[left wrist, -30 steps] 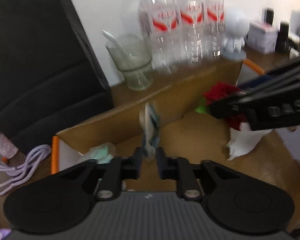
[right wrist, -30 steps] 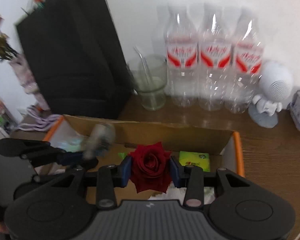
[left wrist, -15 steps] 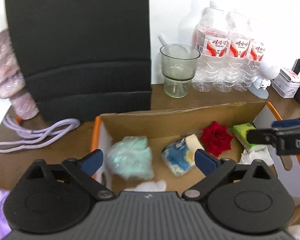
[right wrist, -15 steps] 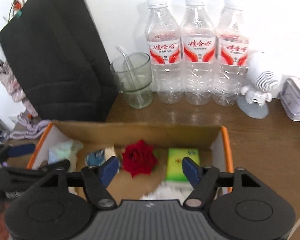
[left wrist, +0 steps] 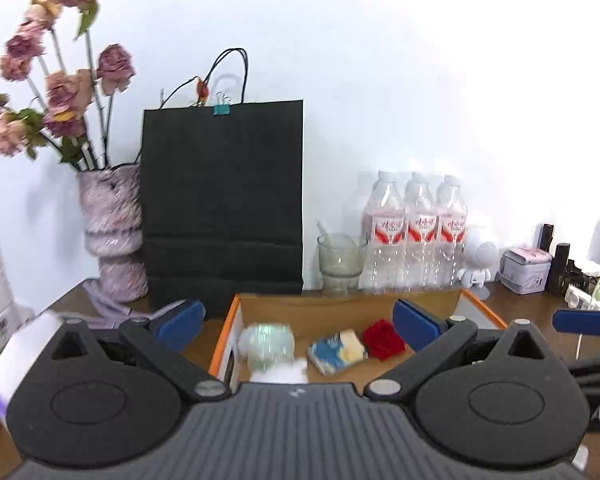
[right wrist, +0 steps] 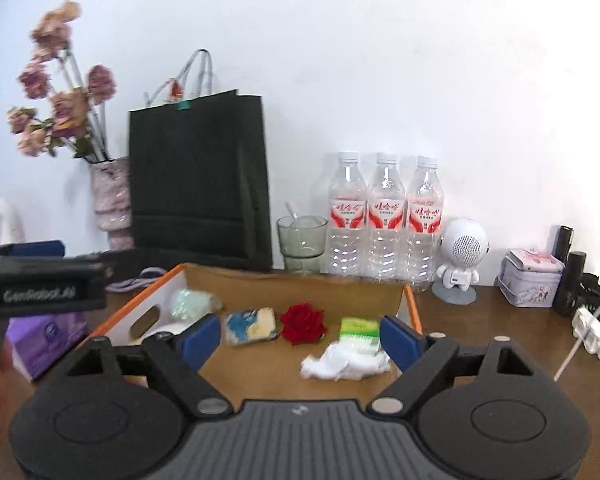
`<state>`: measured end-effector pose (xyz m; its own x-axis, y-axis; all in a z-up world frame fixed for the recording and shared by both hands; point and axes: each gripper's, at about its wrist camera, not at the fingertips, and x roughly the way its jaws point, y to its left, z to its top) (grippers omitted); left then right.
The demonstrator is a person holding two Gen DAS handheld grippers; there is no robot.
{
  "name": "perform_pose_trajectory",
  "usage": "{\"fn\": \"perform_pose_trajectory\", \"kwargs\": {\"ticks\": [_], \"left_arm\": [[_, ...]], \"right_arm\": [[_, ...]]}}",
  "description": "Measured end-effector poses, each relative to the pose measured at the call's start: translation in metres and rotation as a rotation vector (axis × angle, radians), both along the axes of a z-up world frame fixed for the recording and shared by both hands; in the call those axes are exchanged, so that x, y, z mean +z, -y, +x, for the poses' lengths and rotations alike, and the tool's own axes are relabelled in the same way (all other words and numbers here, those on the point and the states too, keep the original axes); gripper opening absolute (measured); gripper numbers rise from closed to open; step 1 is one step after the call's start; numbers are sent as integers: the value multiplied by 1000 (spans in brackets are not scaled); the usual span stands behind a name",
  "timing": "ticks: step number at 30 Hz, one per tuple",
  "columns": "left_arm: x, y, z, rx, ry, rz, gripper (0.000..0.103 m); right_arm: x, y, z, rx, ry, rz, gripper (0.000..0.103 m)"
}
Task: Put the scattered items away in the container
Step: 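Move both tools back toward the purple cloth and cable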
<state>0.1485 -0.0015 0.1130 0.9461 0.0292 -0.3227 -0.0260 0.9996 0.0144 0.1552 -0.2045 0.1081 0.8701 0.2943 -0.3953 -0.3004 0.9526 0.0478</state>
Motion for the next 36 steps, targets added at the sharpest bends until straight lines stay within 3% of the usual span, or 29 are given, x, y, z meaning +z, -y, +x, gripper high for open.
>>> {"fn": "perform_pose_trajectory", "kwargs": {"ticks": [5,9,12,18,21,23,27,36], "left_arm": [[-19,5,-58,-8,-8,15,103],[-43,2,-129,-63,-38,34,103],[-56,-1,-170,-84,-103,34,103],[-77,4,-226,-72,-155,-51,103],[-83,13,-238,-91,-156,-32,103],[-83,17,-242,-95,-128,-20,103],[-80,14,-239,-97,-102,-80,103],[-86,14,-223,-116,-124,-88,103]], "right_arm": [[-8,10,-62,-61,-3,49,87],[-34,22,-126,43,-21,22,88],[-52,34,-173,20,-20,3,88],[-74,70,-238,-28,-3,15,88],[-83,73,-250,-39,-4,-40,88],[-84,76,-249,-30,-6,-32,88],[-84,80,-242,-5,-18,0,88],[-87,70,-225,20,-63,3,89]]}}
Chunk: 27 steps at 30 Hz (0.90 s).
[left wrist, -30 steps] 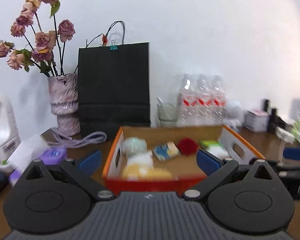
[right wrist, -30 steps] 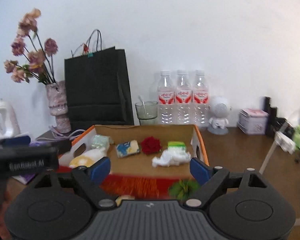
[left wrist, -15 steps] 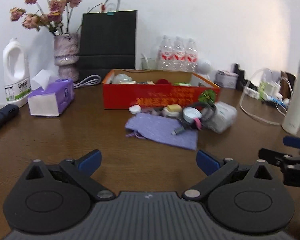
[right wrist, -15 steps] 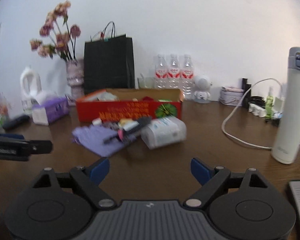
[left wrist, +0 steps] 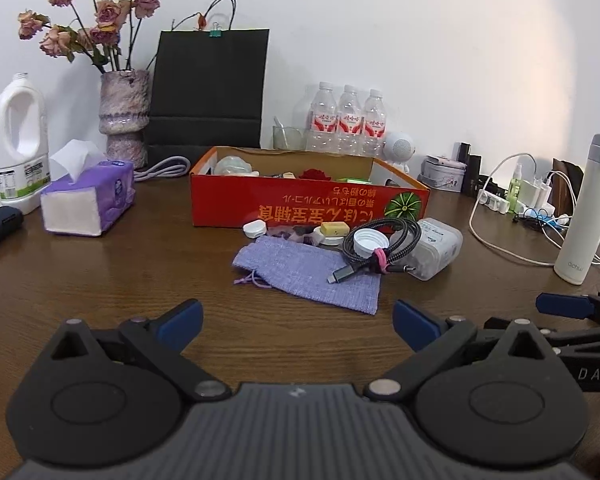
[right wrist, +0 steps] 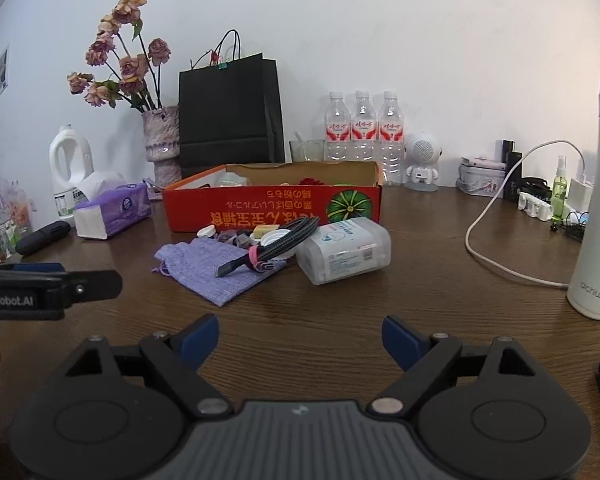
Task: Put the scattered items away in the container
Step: 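Move both tools back toward the purple cloth and cable, then grasp the black braided cable with the right tool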
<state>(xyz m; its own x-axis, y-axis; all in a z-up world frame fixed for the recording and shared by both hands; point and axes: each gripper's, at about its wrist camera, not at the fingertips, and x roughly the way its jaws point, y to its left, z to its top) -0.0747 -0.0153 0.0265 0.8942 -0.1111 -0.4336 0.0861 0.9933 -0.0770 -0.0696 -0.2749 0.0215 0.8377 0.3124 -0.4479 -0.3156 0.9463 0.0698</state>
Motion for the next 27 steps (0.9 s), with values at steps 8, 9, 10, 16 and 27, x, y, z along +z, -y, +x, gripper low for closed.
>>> {"fn": "perform_pose_trajectory", "kwargs": {"ticks": [8,9,10,16,27], "left_arm": [[10,8,63,-7,-30,50,103],[12,8,72,-9,-27,62,103],[14,8,82,-9,-27,72,103],[14,-4,128,-25,-64,44,95],[1,6,154,-182,-82,31,81]], "right_arm": [[15,-2,45,-29,-59,21,89],[18,-2,53,-34,-80,25,89],[20,-1,60,-35,-93,33,87],[34,-14,103,8,-60,10,67],[33,-56,191,63,-98,-115,51]]}}
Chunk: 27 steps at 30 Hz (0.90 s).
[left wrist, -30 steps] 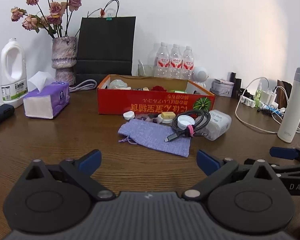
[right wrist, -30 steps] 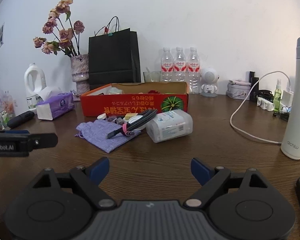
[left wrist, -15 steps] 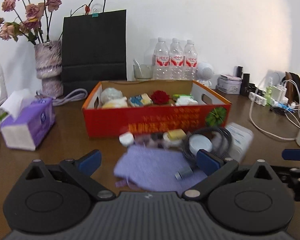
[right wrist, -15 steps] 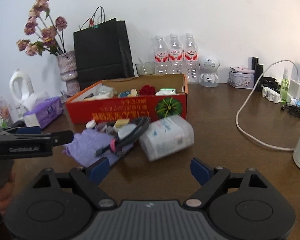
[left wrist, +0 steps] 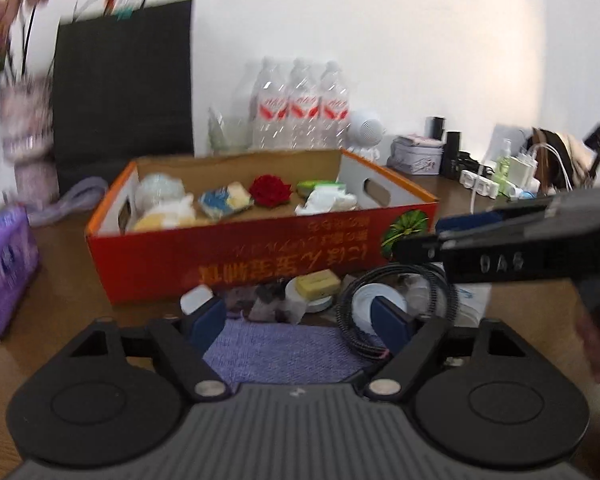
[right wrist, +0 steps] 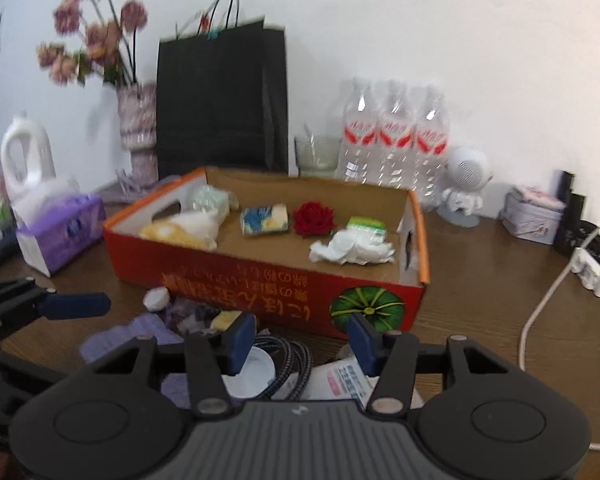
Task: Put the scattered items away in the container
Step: 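Grasp the black braided cable with the right tool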
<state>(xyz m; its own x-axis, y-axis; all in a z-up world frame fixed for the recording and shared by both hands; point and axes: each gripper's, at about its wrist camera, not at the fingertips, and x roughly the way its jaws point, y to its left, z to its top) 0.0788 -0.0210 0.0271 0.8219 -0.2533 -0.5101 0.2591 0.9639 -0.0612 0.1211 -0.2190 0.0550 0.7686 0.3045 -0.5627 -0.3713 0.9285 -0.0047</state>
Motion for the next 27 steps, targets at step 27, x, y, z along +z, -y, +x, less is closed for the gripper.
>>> {"fn": "perform_pose_trajectory", "kwargs": {"ticks": [27], "left_arm": [[-2,29,36,-148,-38,13,72]], "right_arm": [[-20,73,-71,-37,-200,207,12]]}}
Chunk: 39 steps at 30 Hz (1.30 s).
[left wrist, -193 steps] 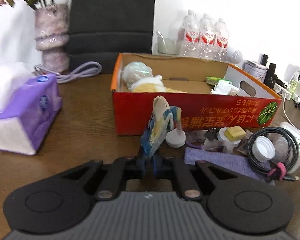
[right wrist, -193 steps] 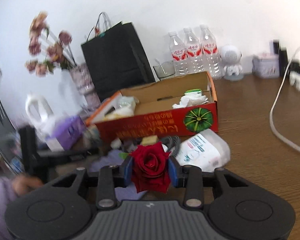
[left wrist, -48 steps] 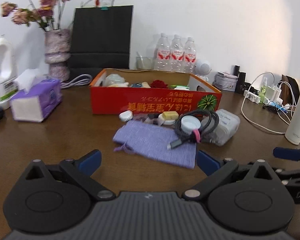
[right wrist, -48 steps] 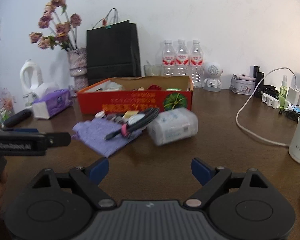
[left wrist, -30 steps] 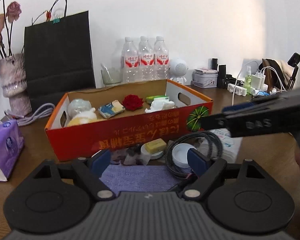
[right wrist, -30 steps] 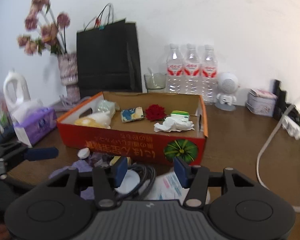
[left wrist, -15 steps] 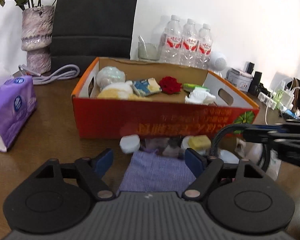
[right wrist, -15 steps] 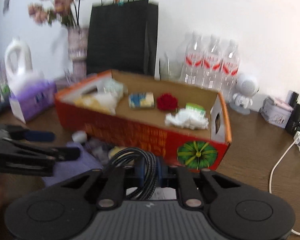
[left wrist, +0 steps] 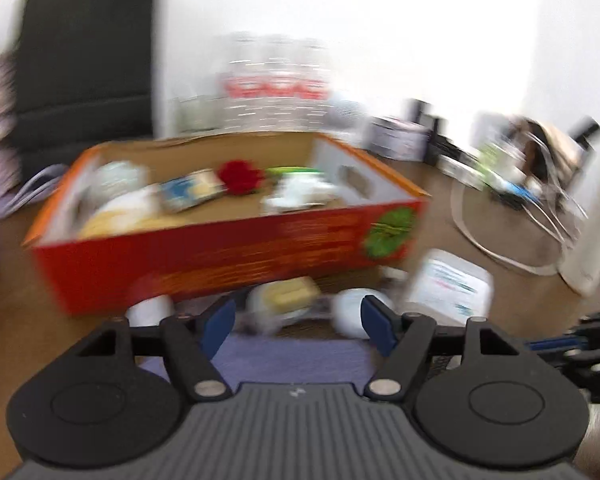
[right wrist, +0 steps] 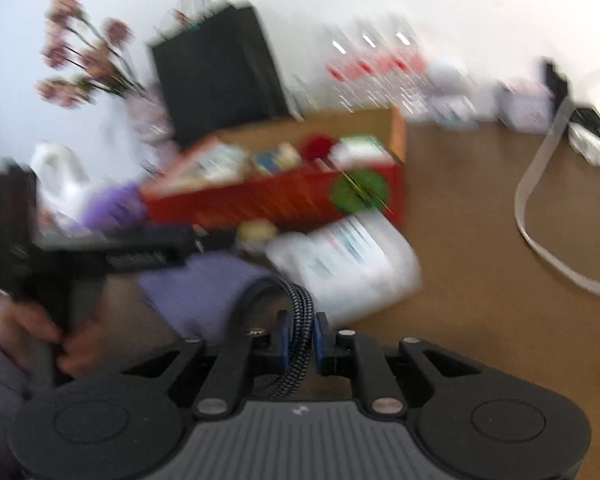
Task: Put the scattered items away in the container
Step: 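Grasp the black braided cable with the right tool, then grasp the purple cloth with the left tool, then carry the cloth and cable into the box and open both tools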
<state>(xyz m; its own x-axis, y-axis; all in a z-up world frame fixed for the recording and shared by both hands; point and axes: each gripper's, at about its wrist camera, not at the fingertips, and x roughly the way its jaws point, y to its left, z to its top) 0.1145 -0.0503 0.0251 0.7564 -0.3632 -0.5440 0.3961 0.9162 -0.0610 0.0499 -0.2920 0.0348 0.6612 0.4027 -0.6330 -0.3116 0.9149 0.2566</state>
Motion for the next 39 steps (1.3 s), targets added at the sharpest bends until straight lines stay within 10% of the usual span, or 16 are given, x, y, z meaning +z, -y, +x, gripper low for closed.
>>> {"fn": "perform_pose_trajectory", "kwargs": {"ticks": [9,18,23,25,36,39], "left_arm": [[-15,43,7,-64,-9,140,61],[-30,-7,-49,44,-56,126,75],[-26,-27,-58,95,-63,121,50],[-23,-30,-57,129,-64,136,6],[28,-62,-109,252,27,-29,5],[39,-68,-119,277,56,-55,5]], "right_arm": [[-5,1,-4,-25,36,-50,36],[-13,-17,-8,51,50,-66,61],[-11,-18,-12,73,51,-64,61],[-9,-19,-14,82,54,-67,61],[-1,-38,-47,188,131,-83,76],[-10,-59,-52,250,132,-182,51]]}}
